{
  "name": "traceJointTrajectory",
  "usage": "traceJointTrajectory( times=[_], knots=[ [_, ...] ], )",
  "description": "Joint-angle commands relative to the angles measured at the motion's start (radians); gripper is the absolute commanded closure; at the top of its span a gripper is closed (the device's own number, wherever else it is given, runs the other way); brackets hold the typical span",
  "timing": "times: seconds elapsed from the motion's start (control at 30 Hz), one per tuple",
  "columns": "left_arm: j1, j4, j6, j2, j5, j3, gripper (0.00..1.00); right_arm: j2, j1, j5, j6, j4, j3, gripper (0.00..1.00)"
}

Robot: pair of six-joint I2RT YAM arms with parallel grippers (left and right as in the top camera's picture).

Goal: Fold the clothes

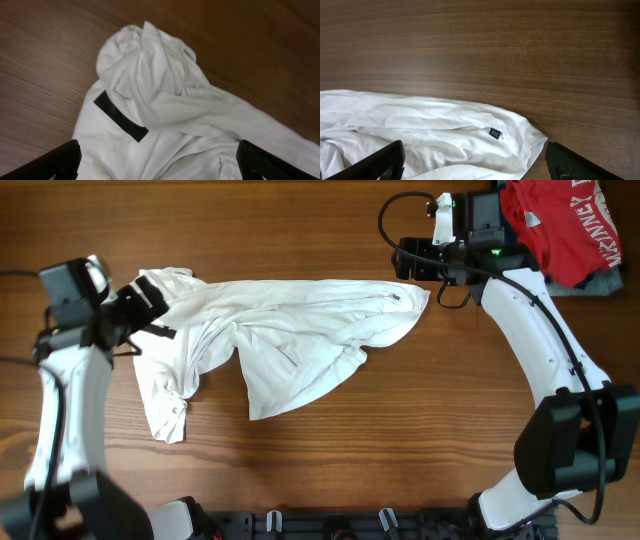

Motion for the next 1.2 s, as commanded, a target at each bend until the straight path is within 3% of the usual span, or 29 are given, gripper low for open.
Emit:
traceJointTrajectory(
  times=[0.0, 0.37, 0.47, 0.6, 0.83, 0.87, 0.93, 0.97, 1.17],
  knots=[
    [-0.034, 0.046, 0.095, 0.122, -0.023, 0.002, 0.02, 0.038, 0.000, 0.024, 0.000, 0.002, 0.019, 0.10],
    [-0.047, 0.122, 0.322, 0.262, -0.051, 0.002, 0.26, 0.038, 0.000, 0.024, -0.005, 0.003, 0.019, 0.10],
    [-0.047, 0.151, 0.324, 0.268, -0.050, 0.002, 0.32, 0.038, 0.000, 0.024, -0.005, 0.003, 0.019, 0.09],
    [-0.047, 0.167, 0.343, 0.291, -0.051, 0.002, 0.33, 0.040, 0.000, 0.024, -0.005, 0.006, 0.019, 0.09],
    [-0.047, 0.163, 0.342, 0.359, -0.054, 0.002, 0.51, 0.042, 0.000, 0.024, -0.007, 0.007, 0.019, 0.09],
    [-0.047, 0.163, 0.342, 0.359, -0.063, 0.002, 0.55, 0.044, 0.000, 0.025, -0.007, 0.009, 0.019, 0.09],
    [-0.047, 0.171, 0.341, 0.357, -0.083, 0.003, 0.75, 0.047, 0.000, 0.024, -0.007, 0.009, 0.019, 0.09],
    [-0.047, 0.175, 0.341, 0.353, -0.090, 0.003, 0.94, 0.048, 0.000, 0.024, -0.006, 0.010, 0.019, 0.09],
    [-0.047, 0.170, 0.220, 0.275, -0.141, 0.021, 0.96, 0.050, 0.000, 0.024, -0.006, 0.010, 0.019, 0.09]
  ],
)
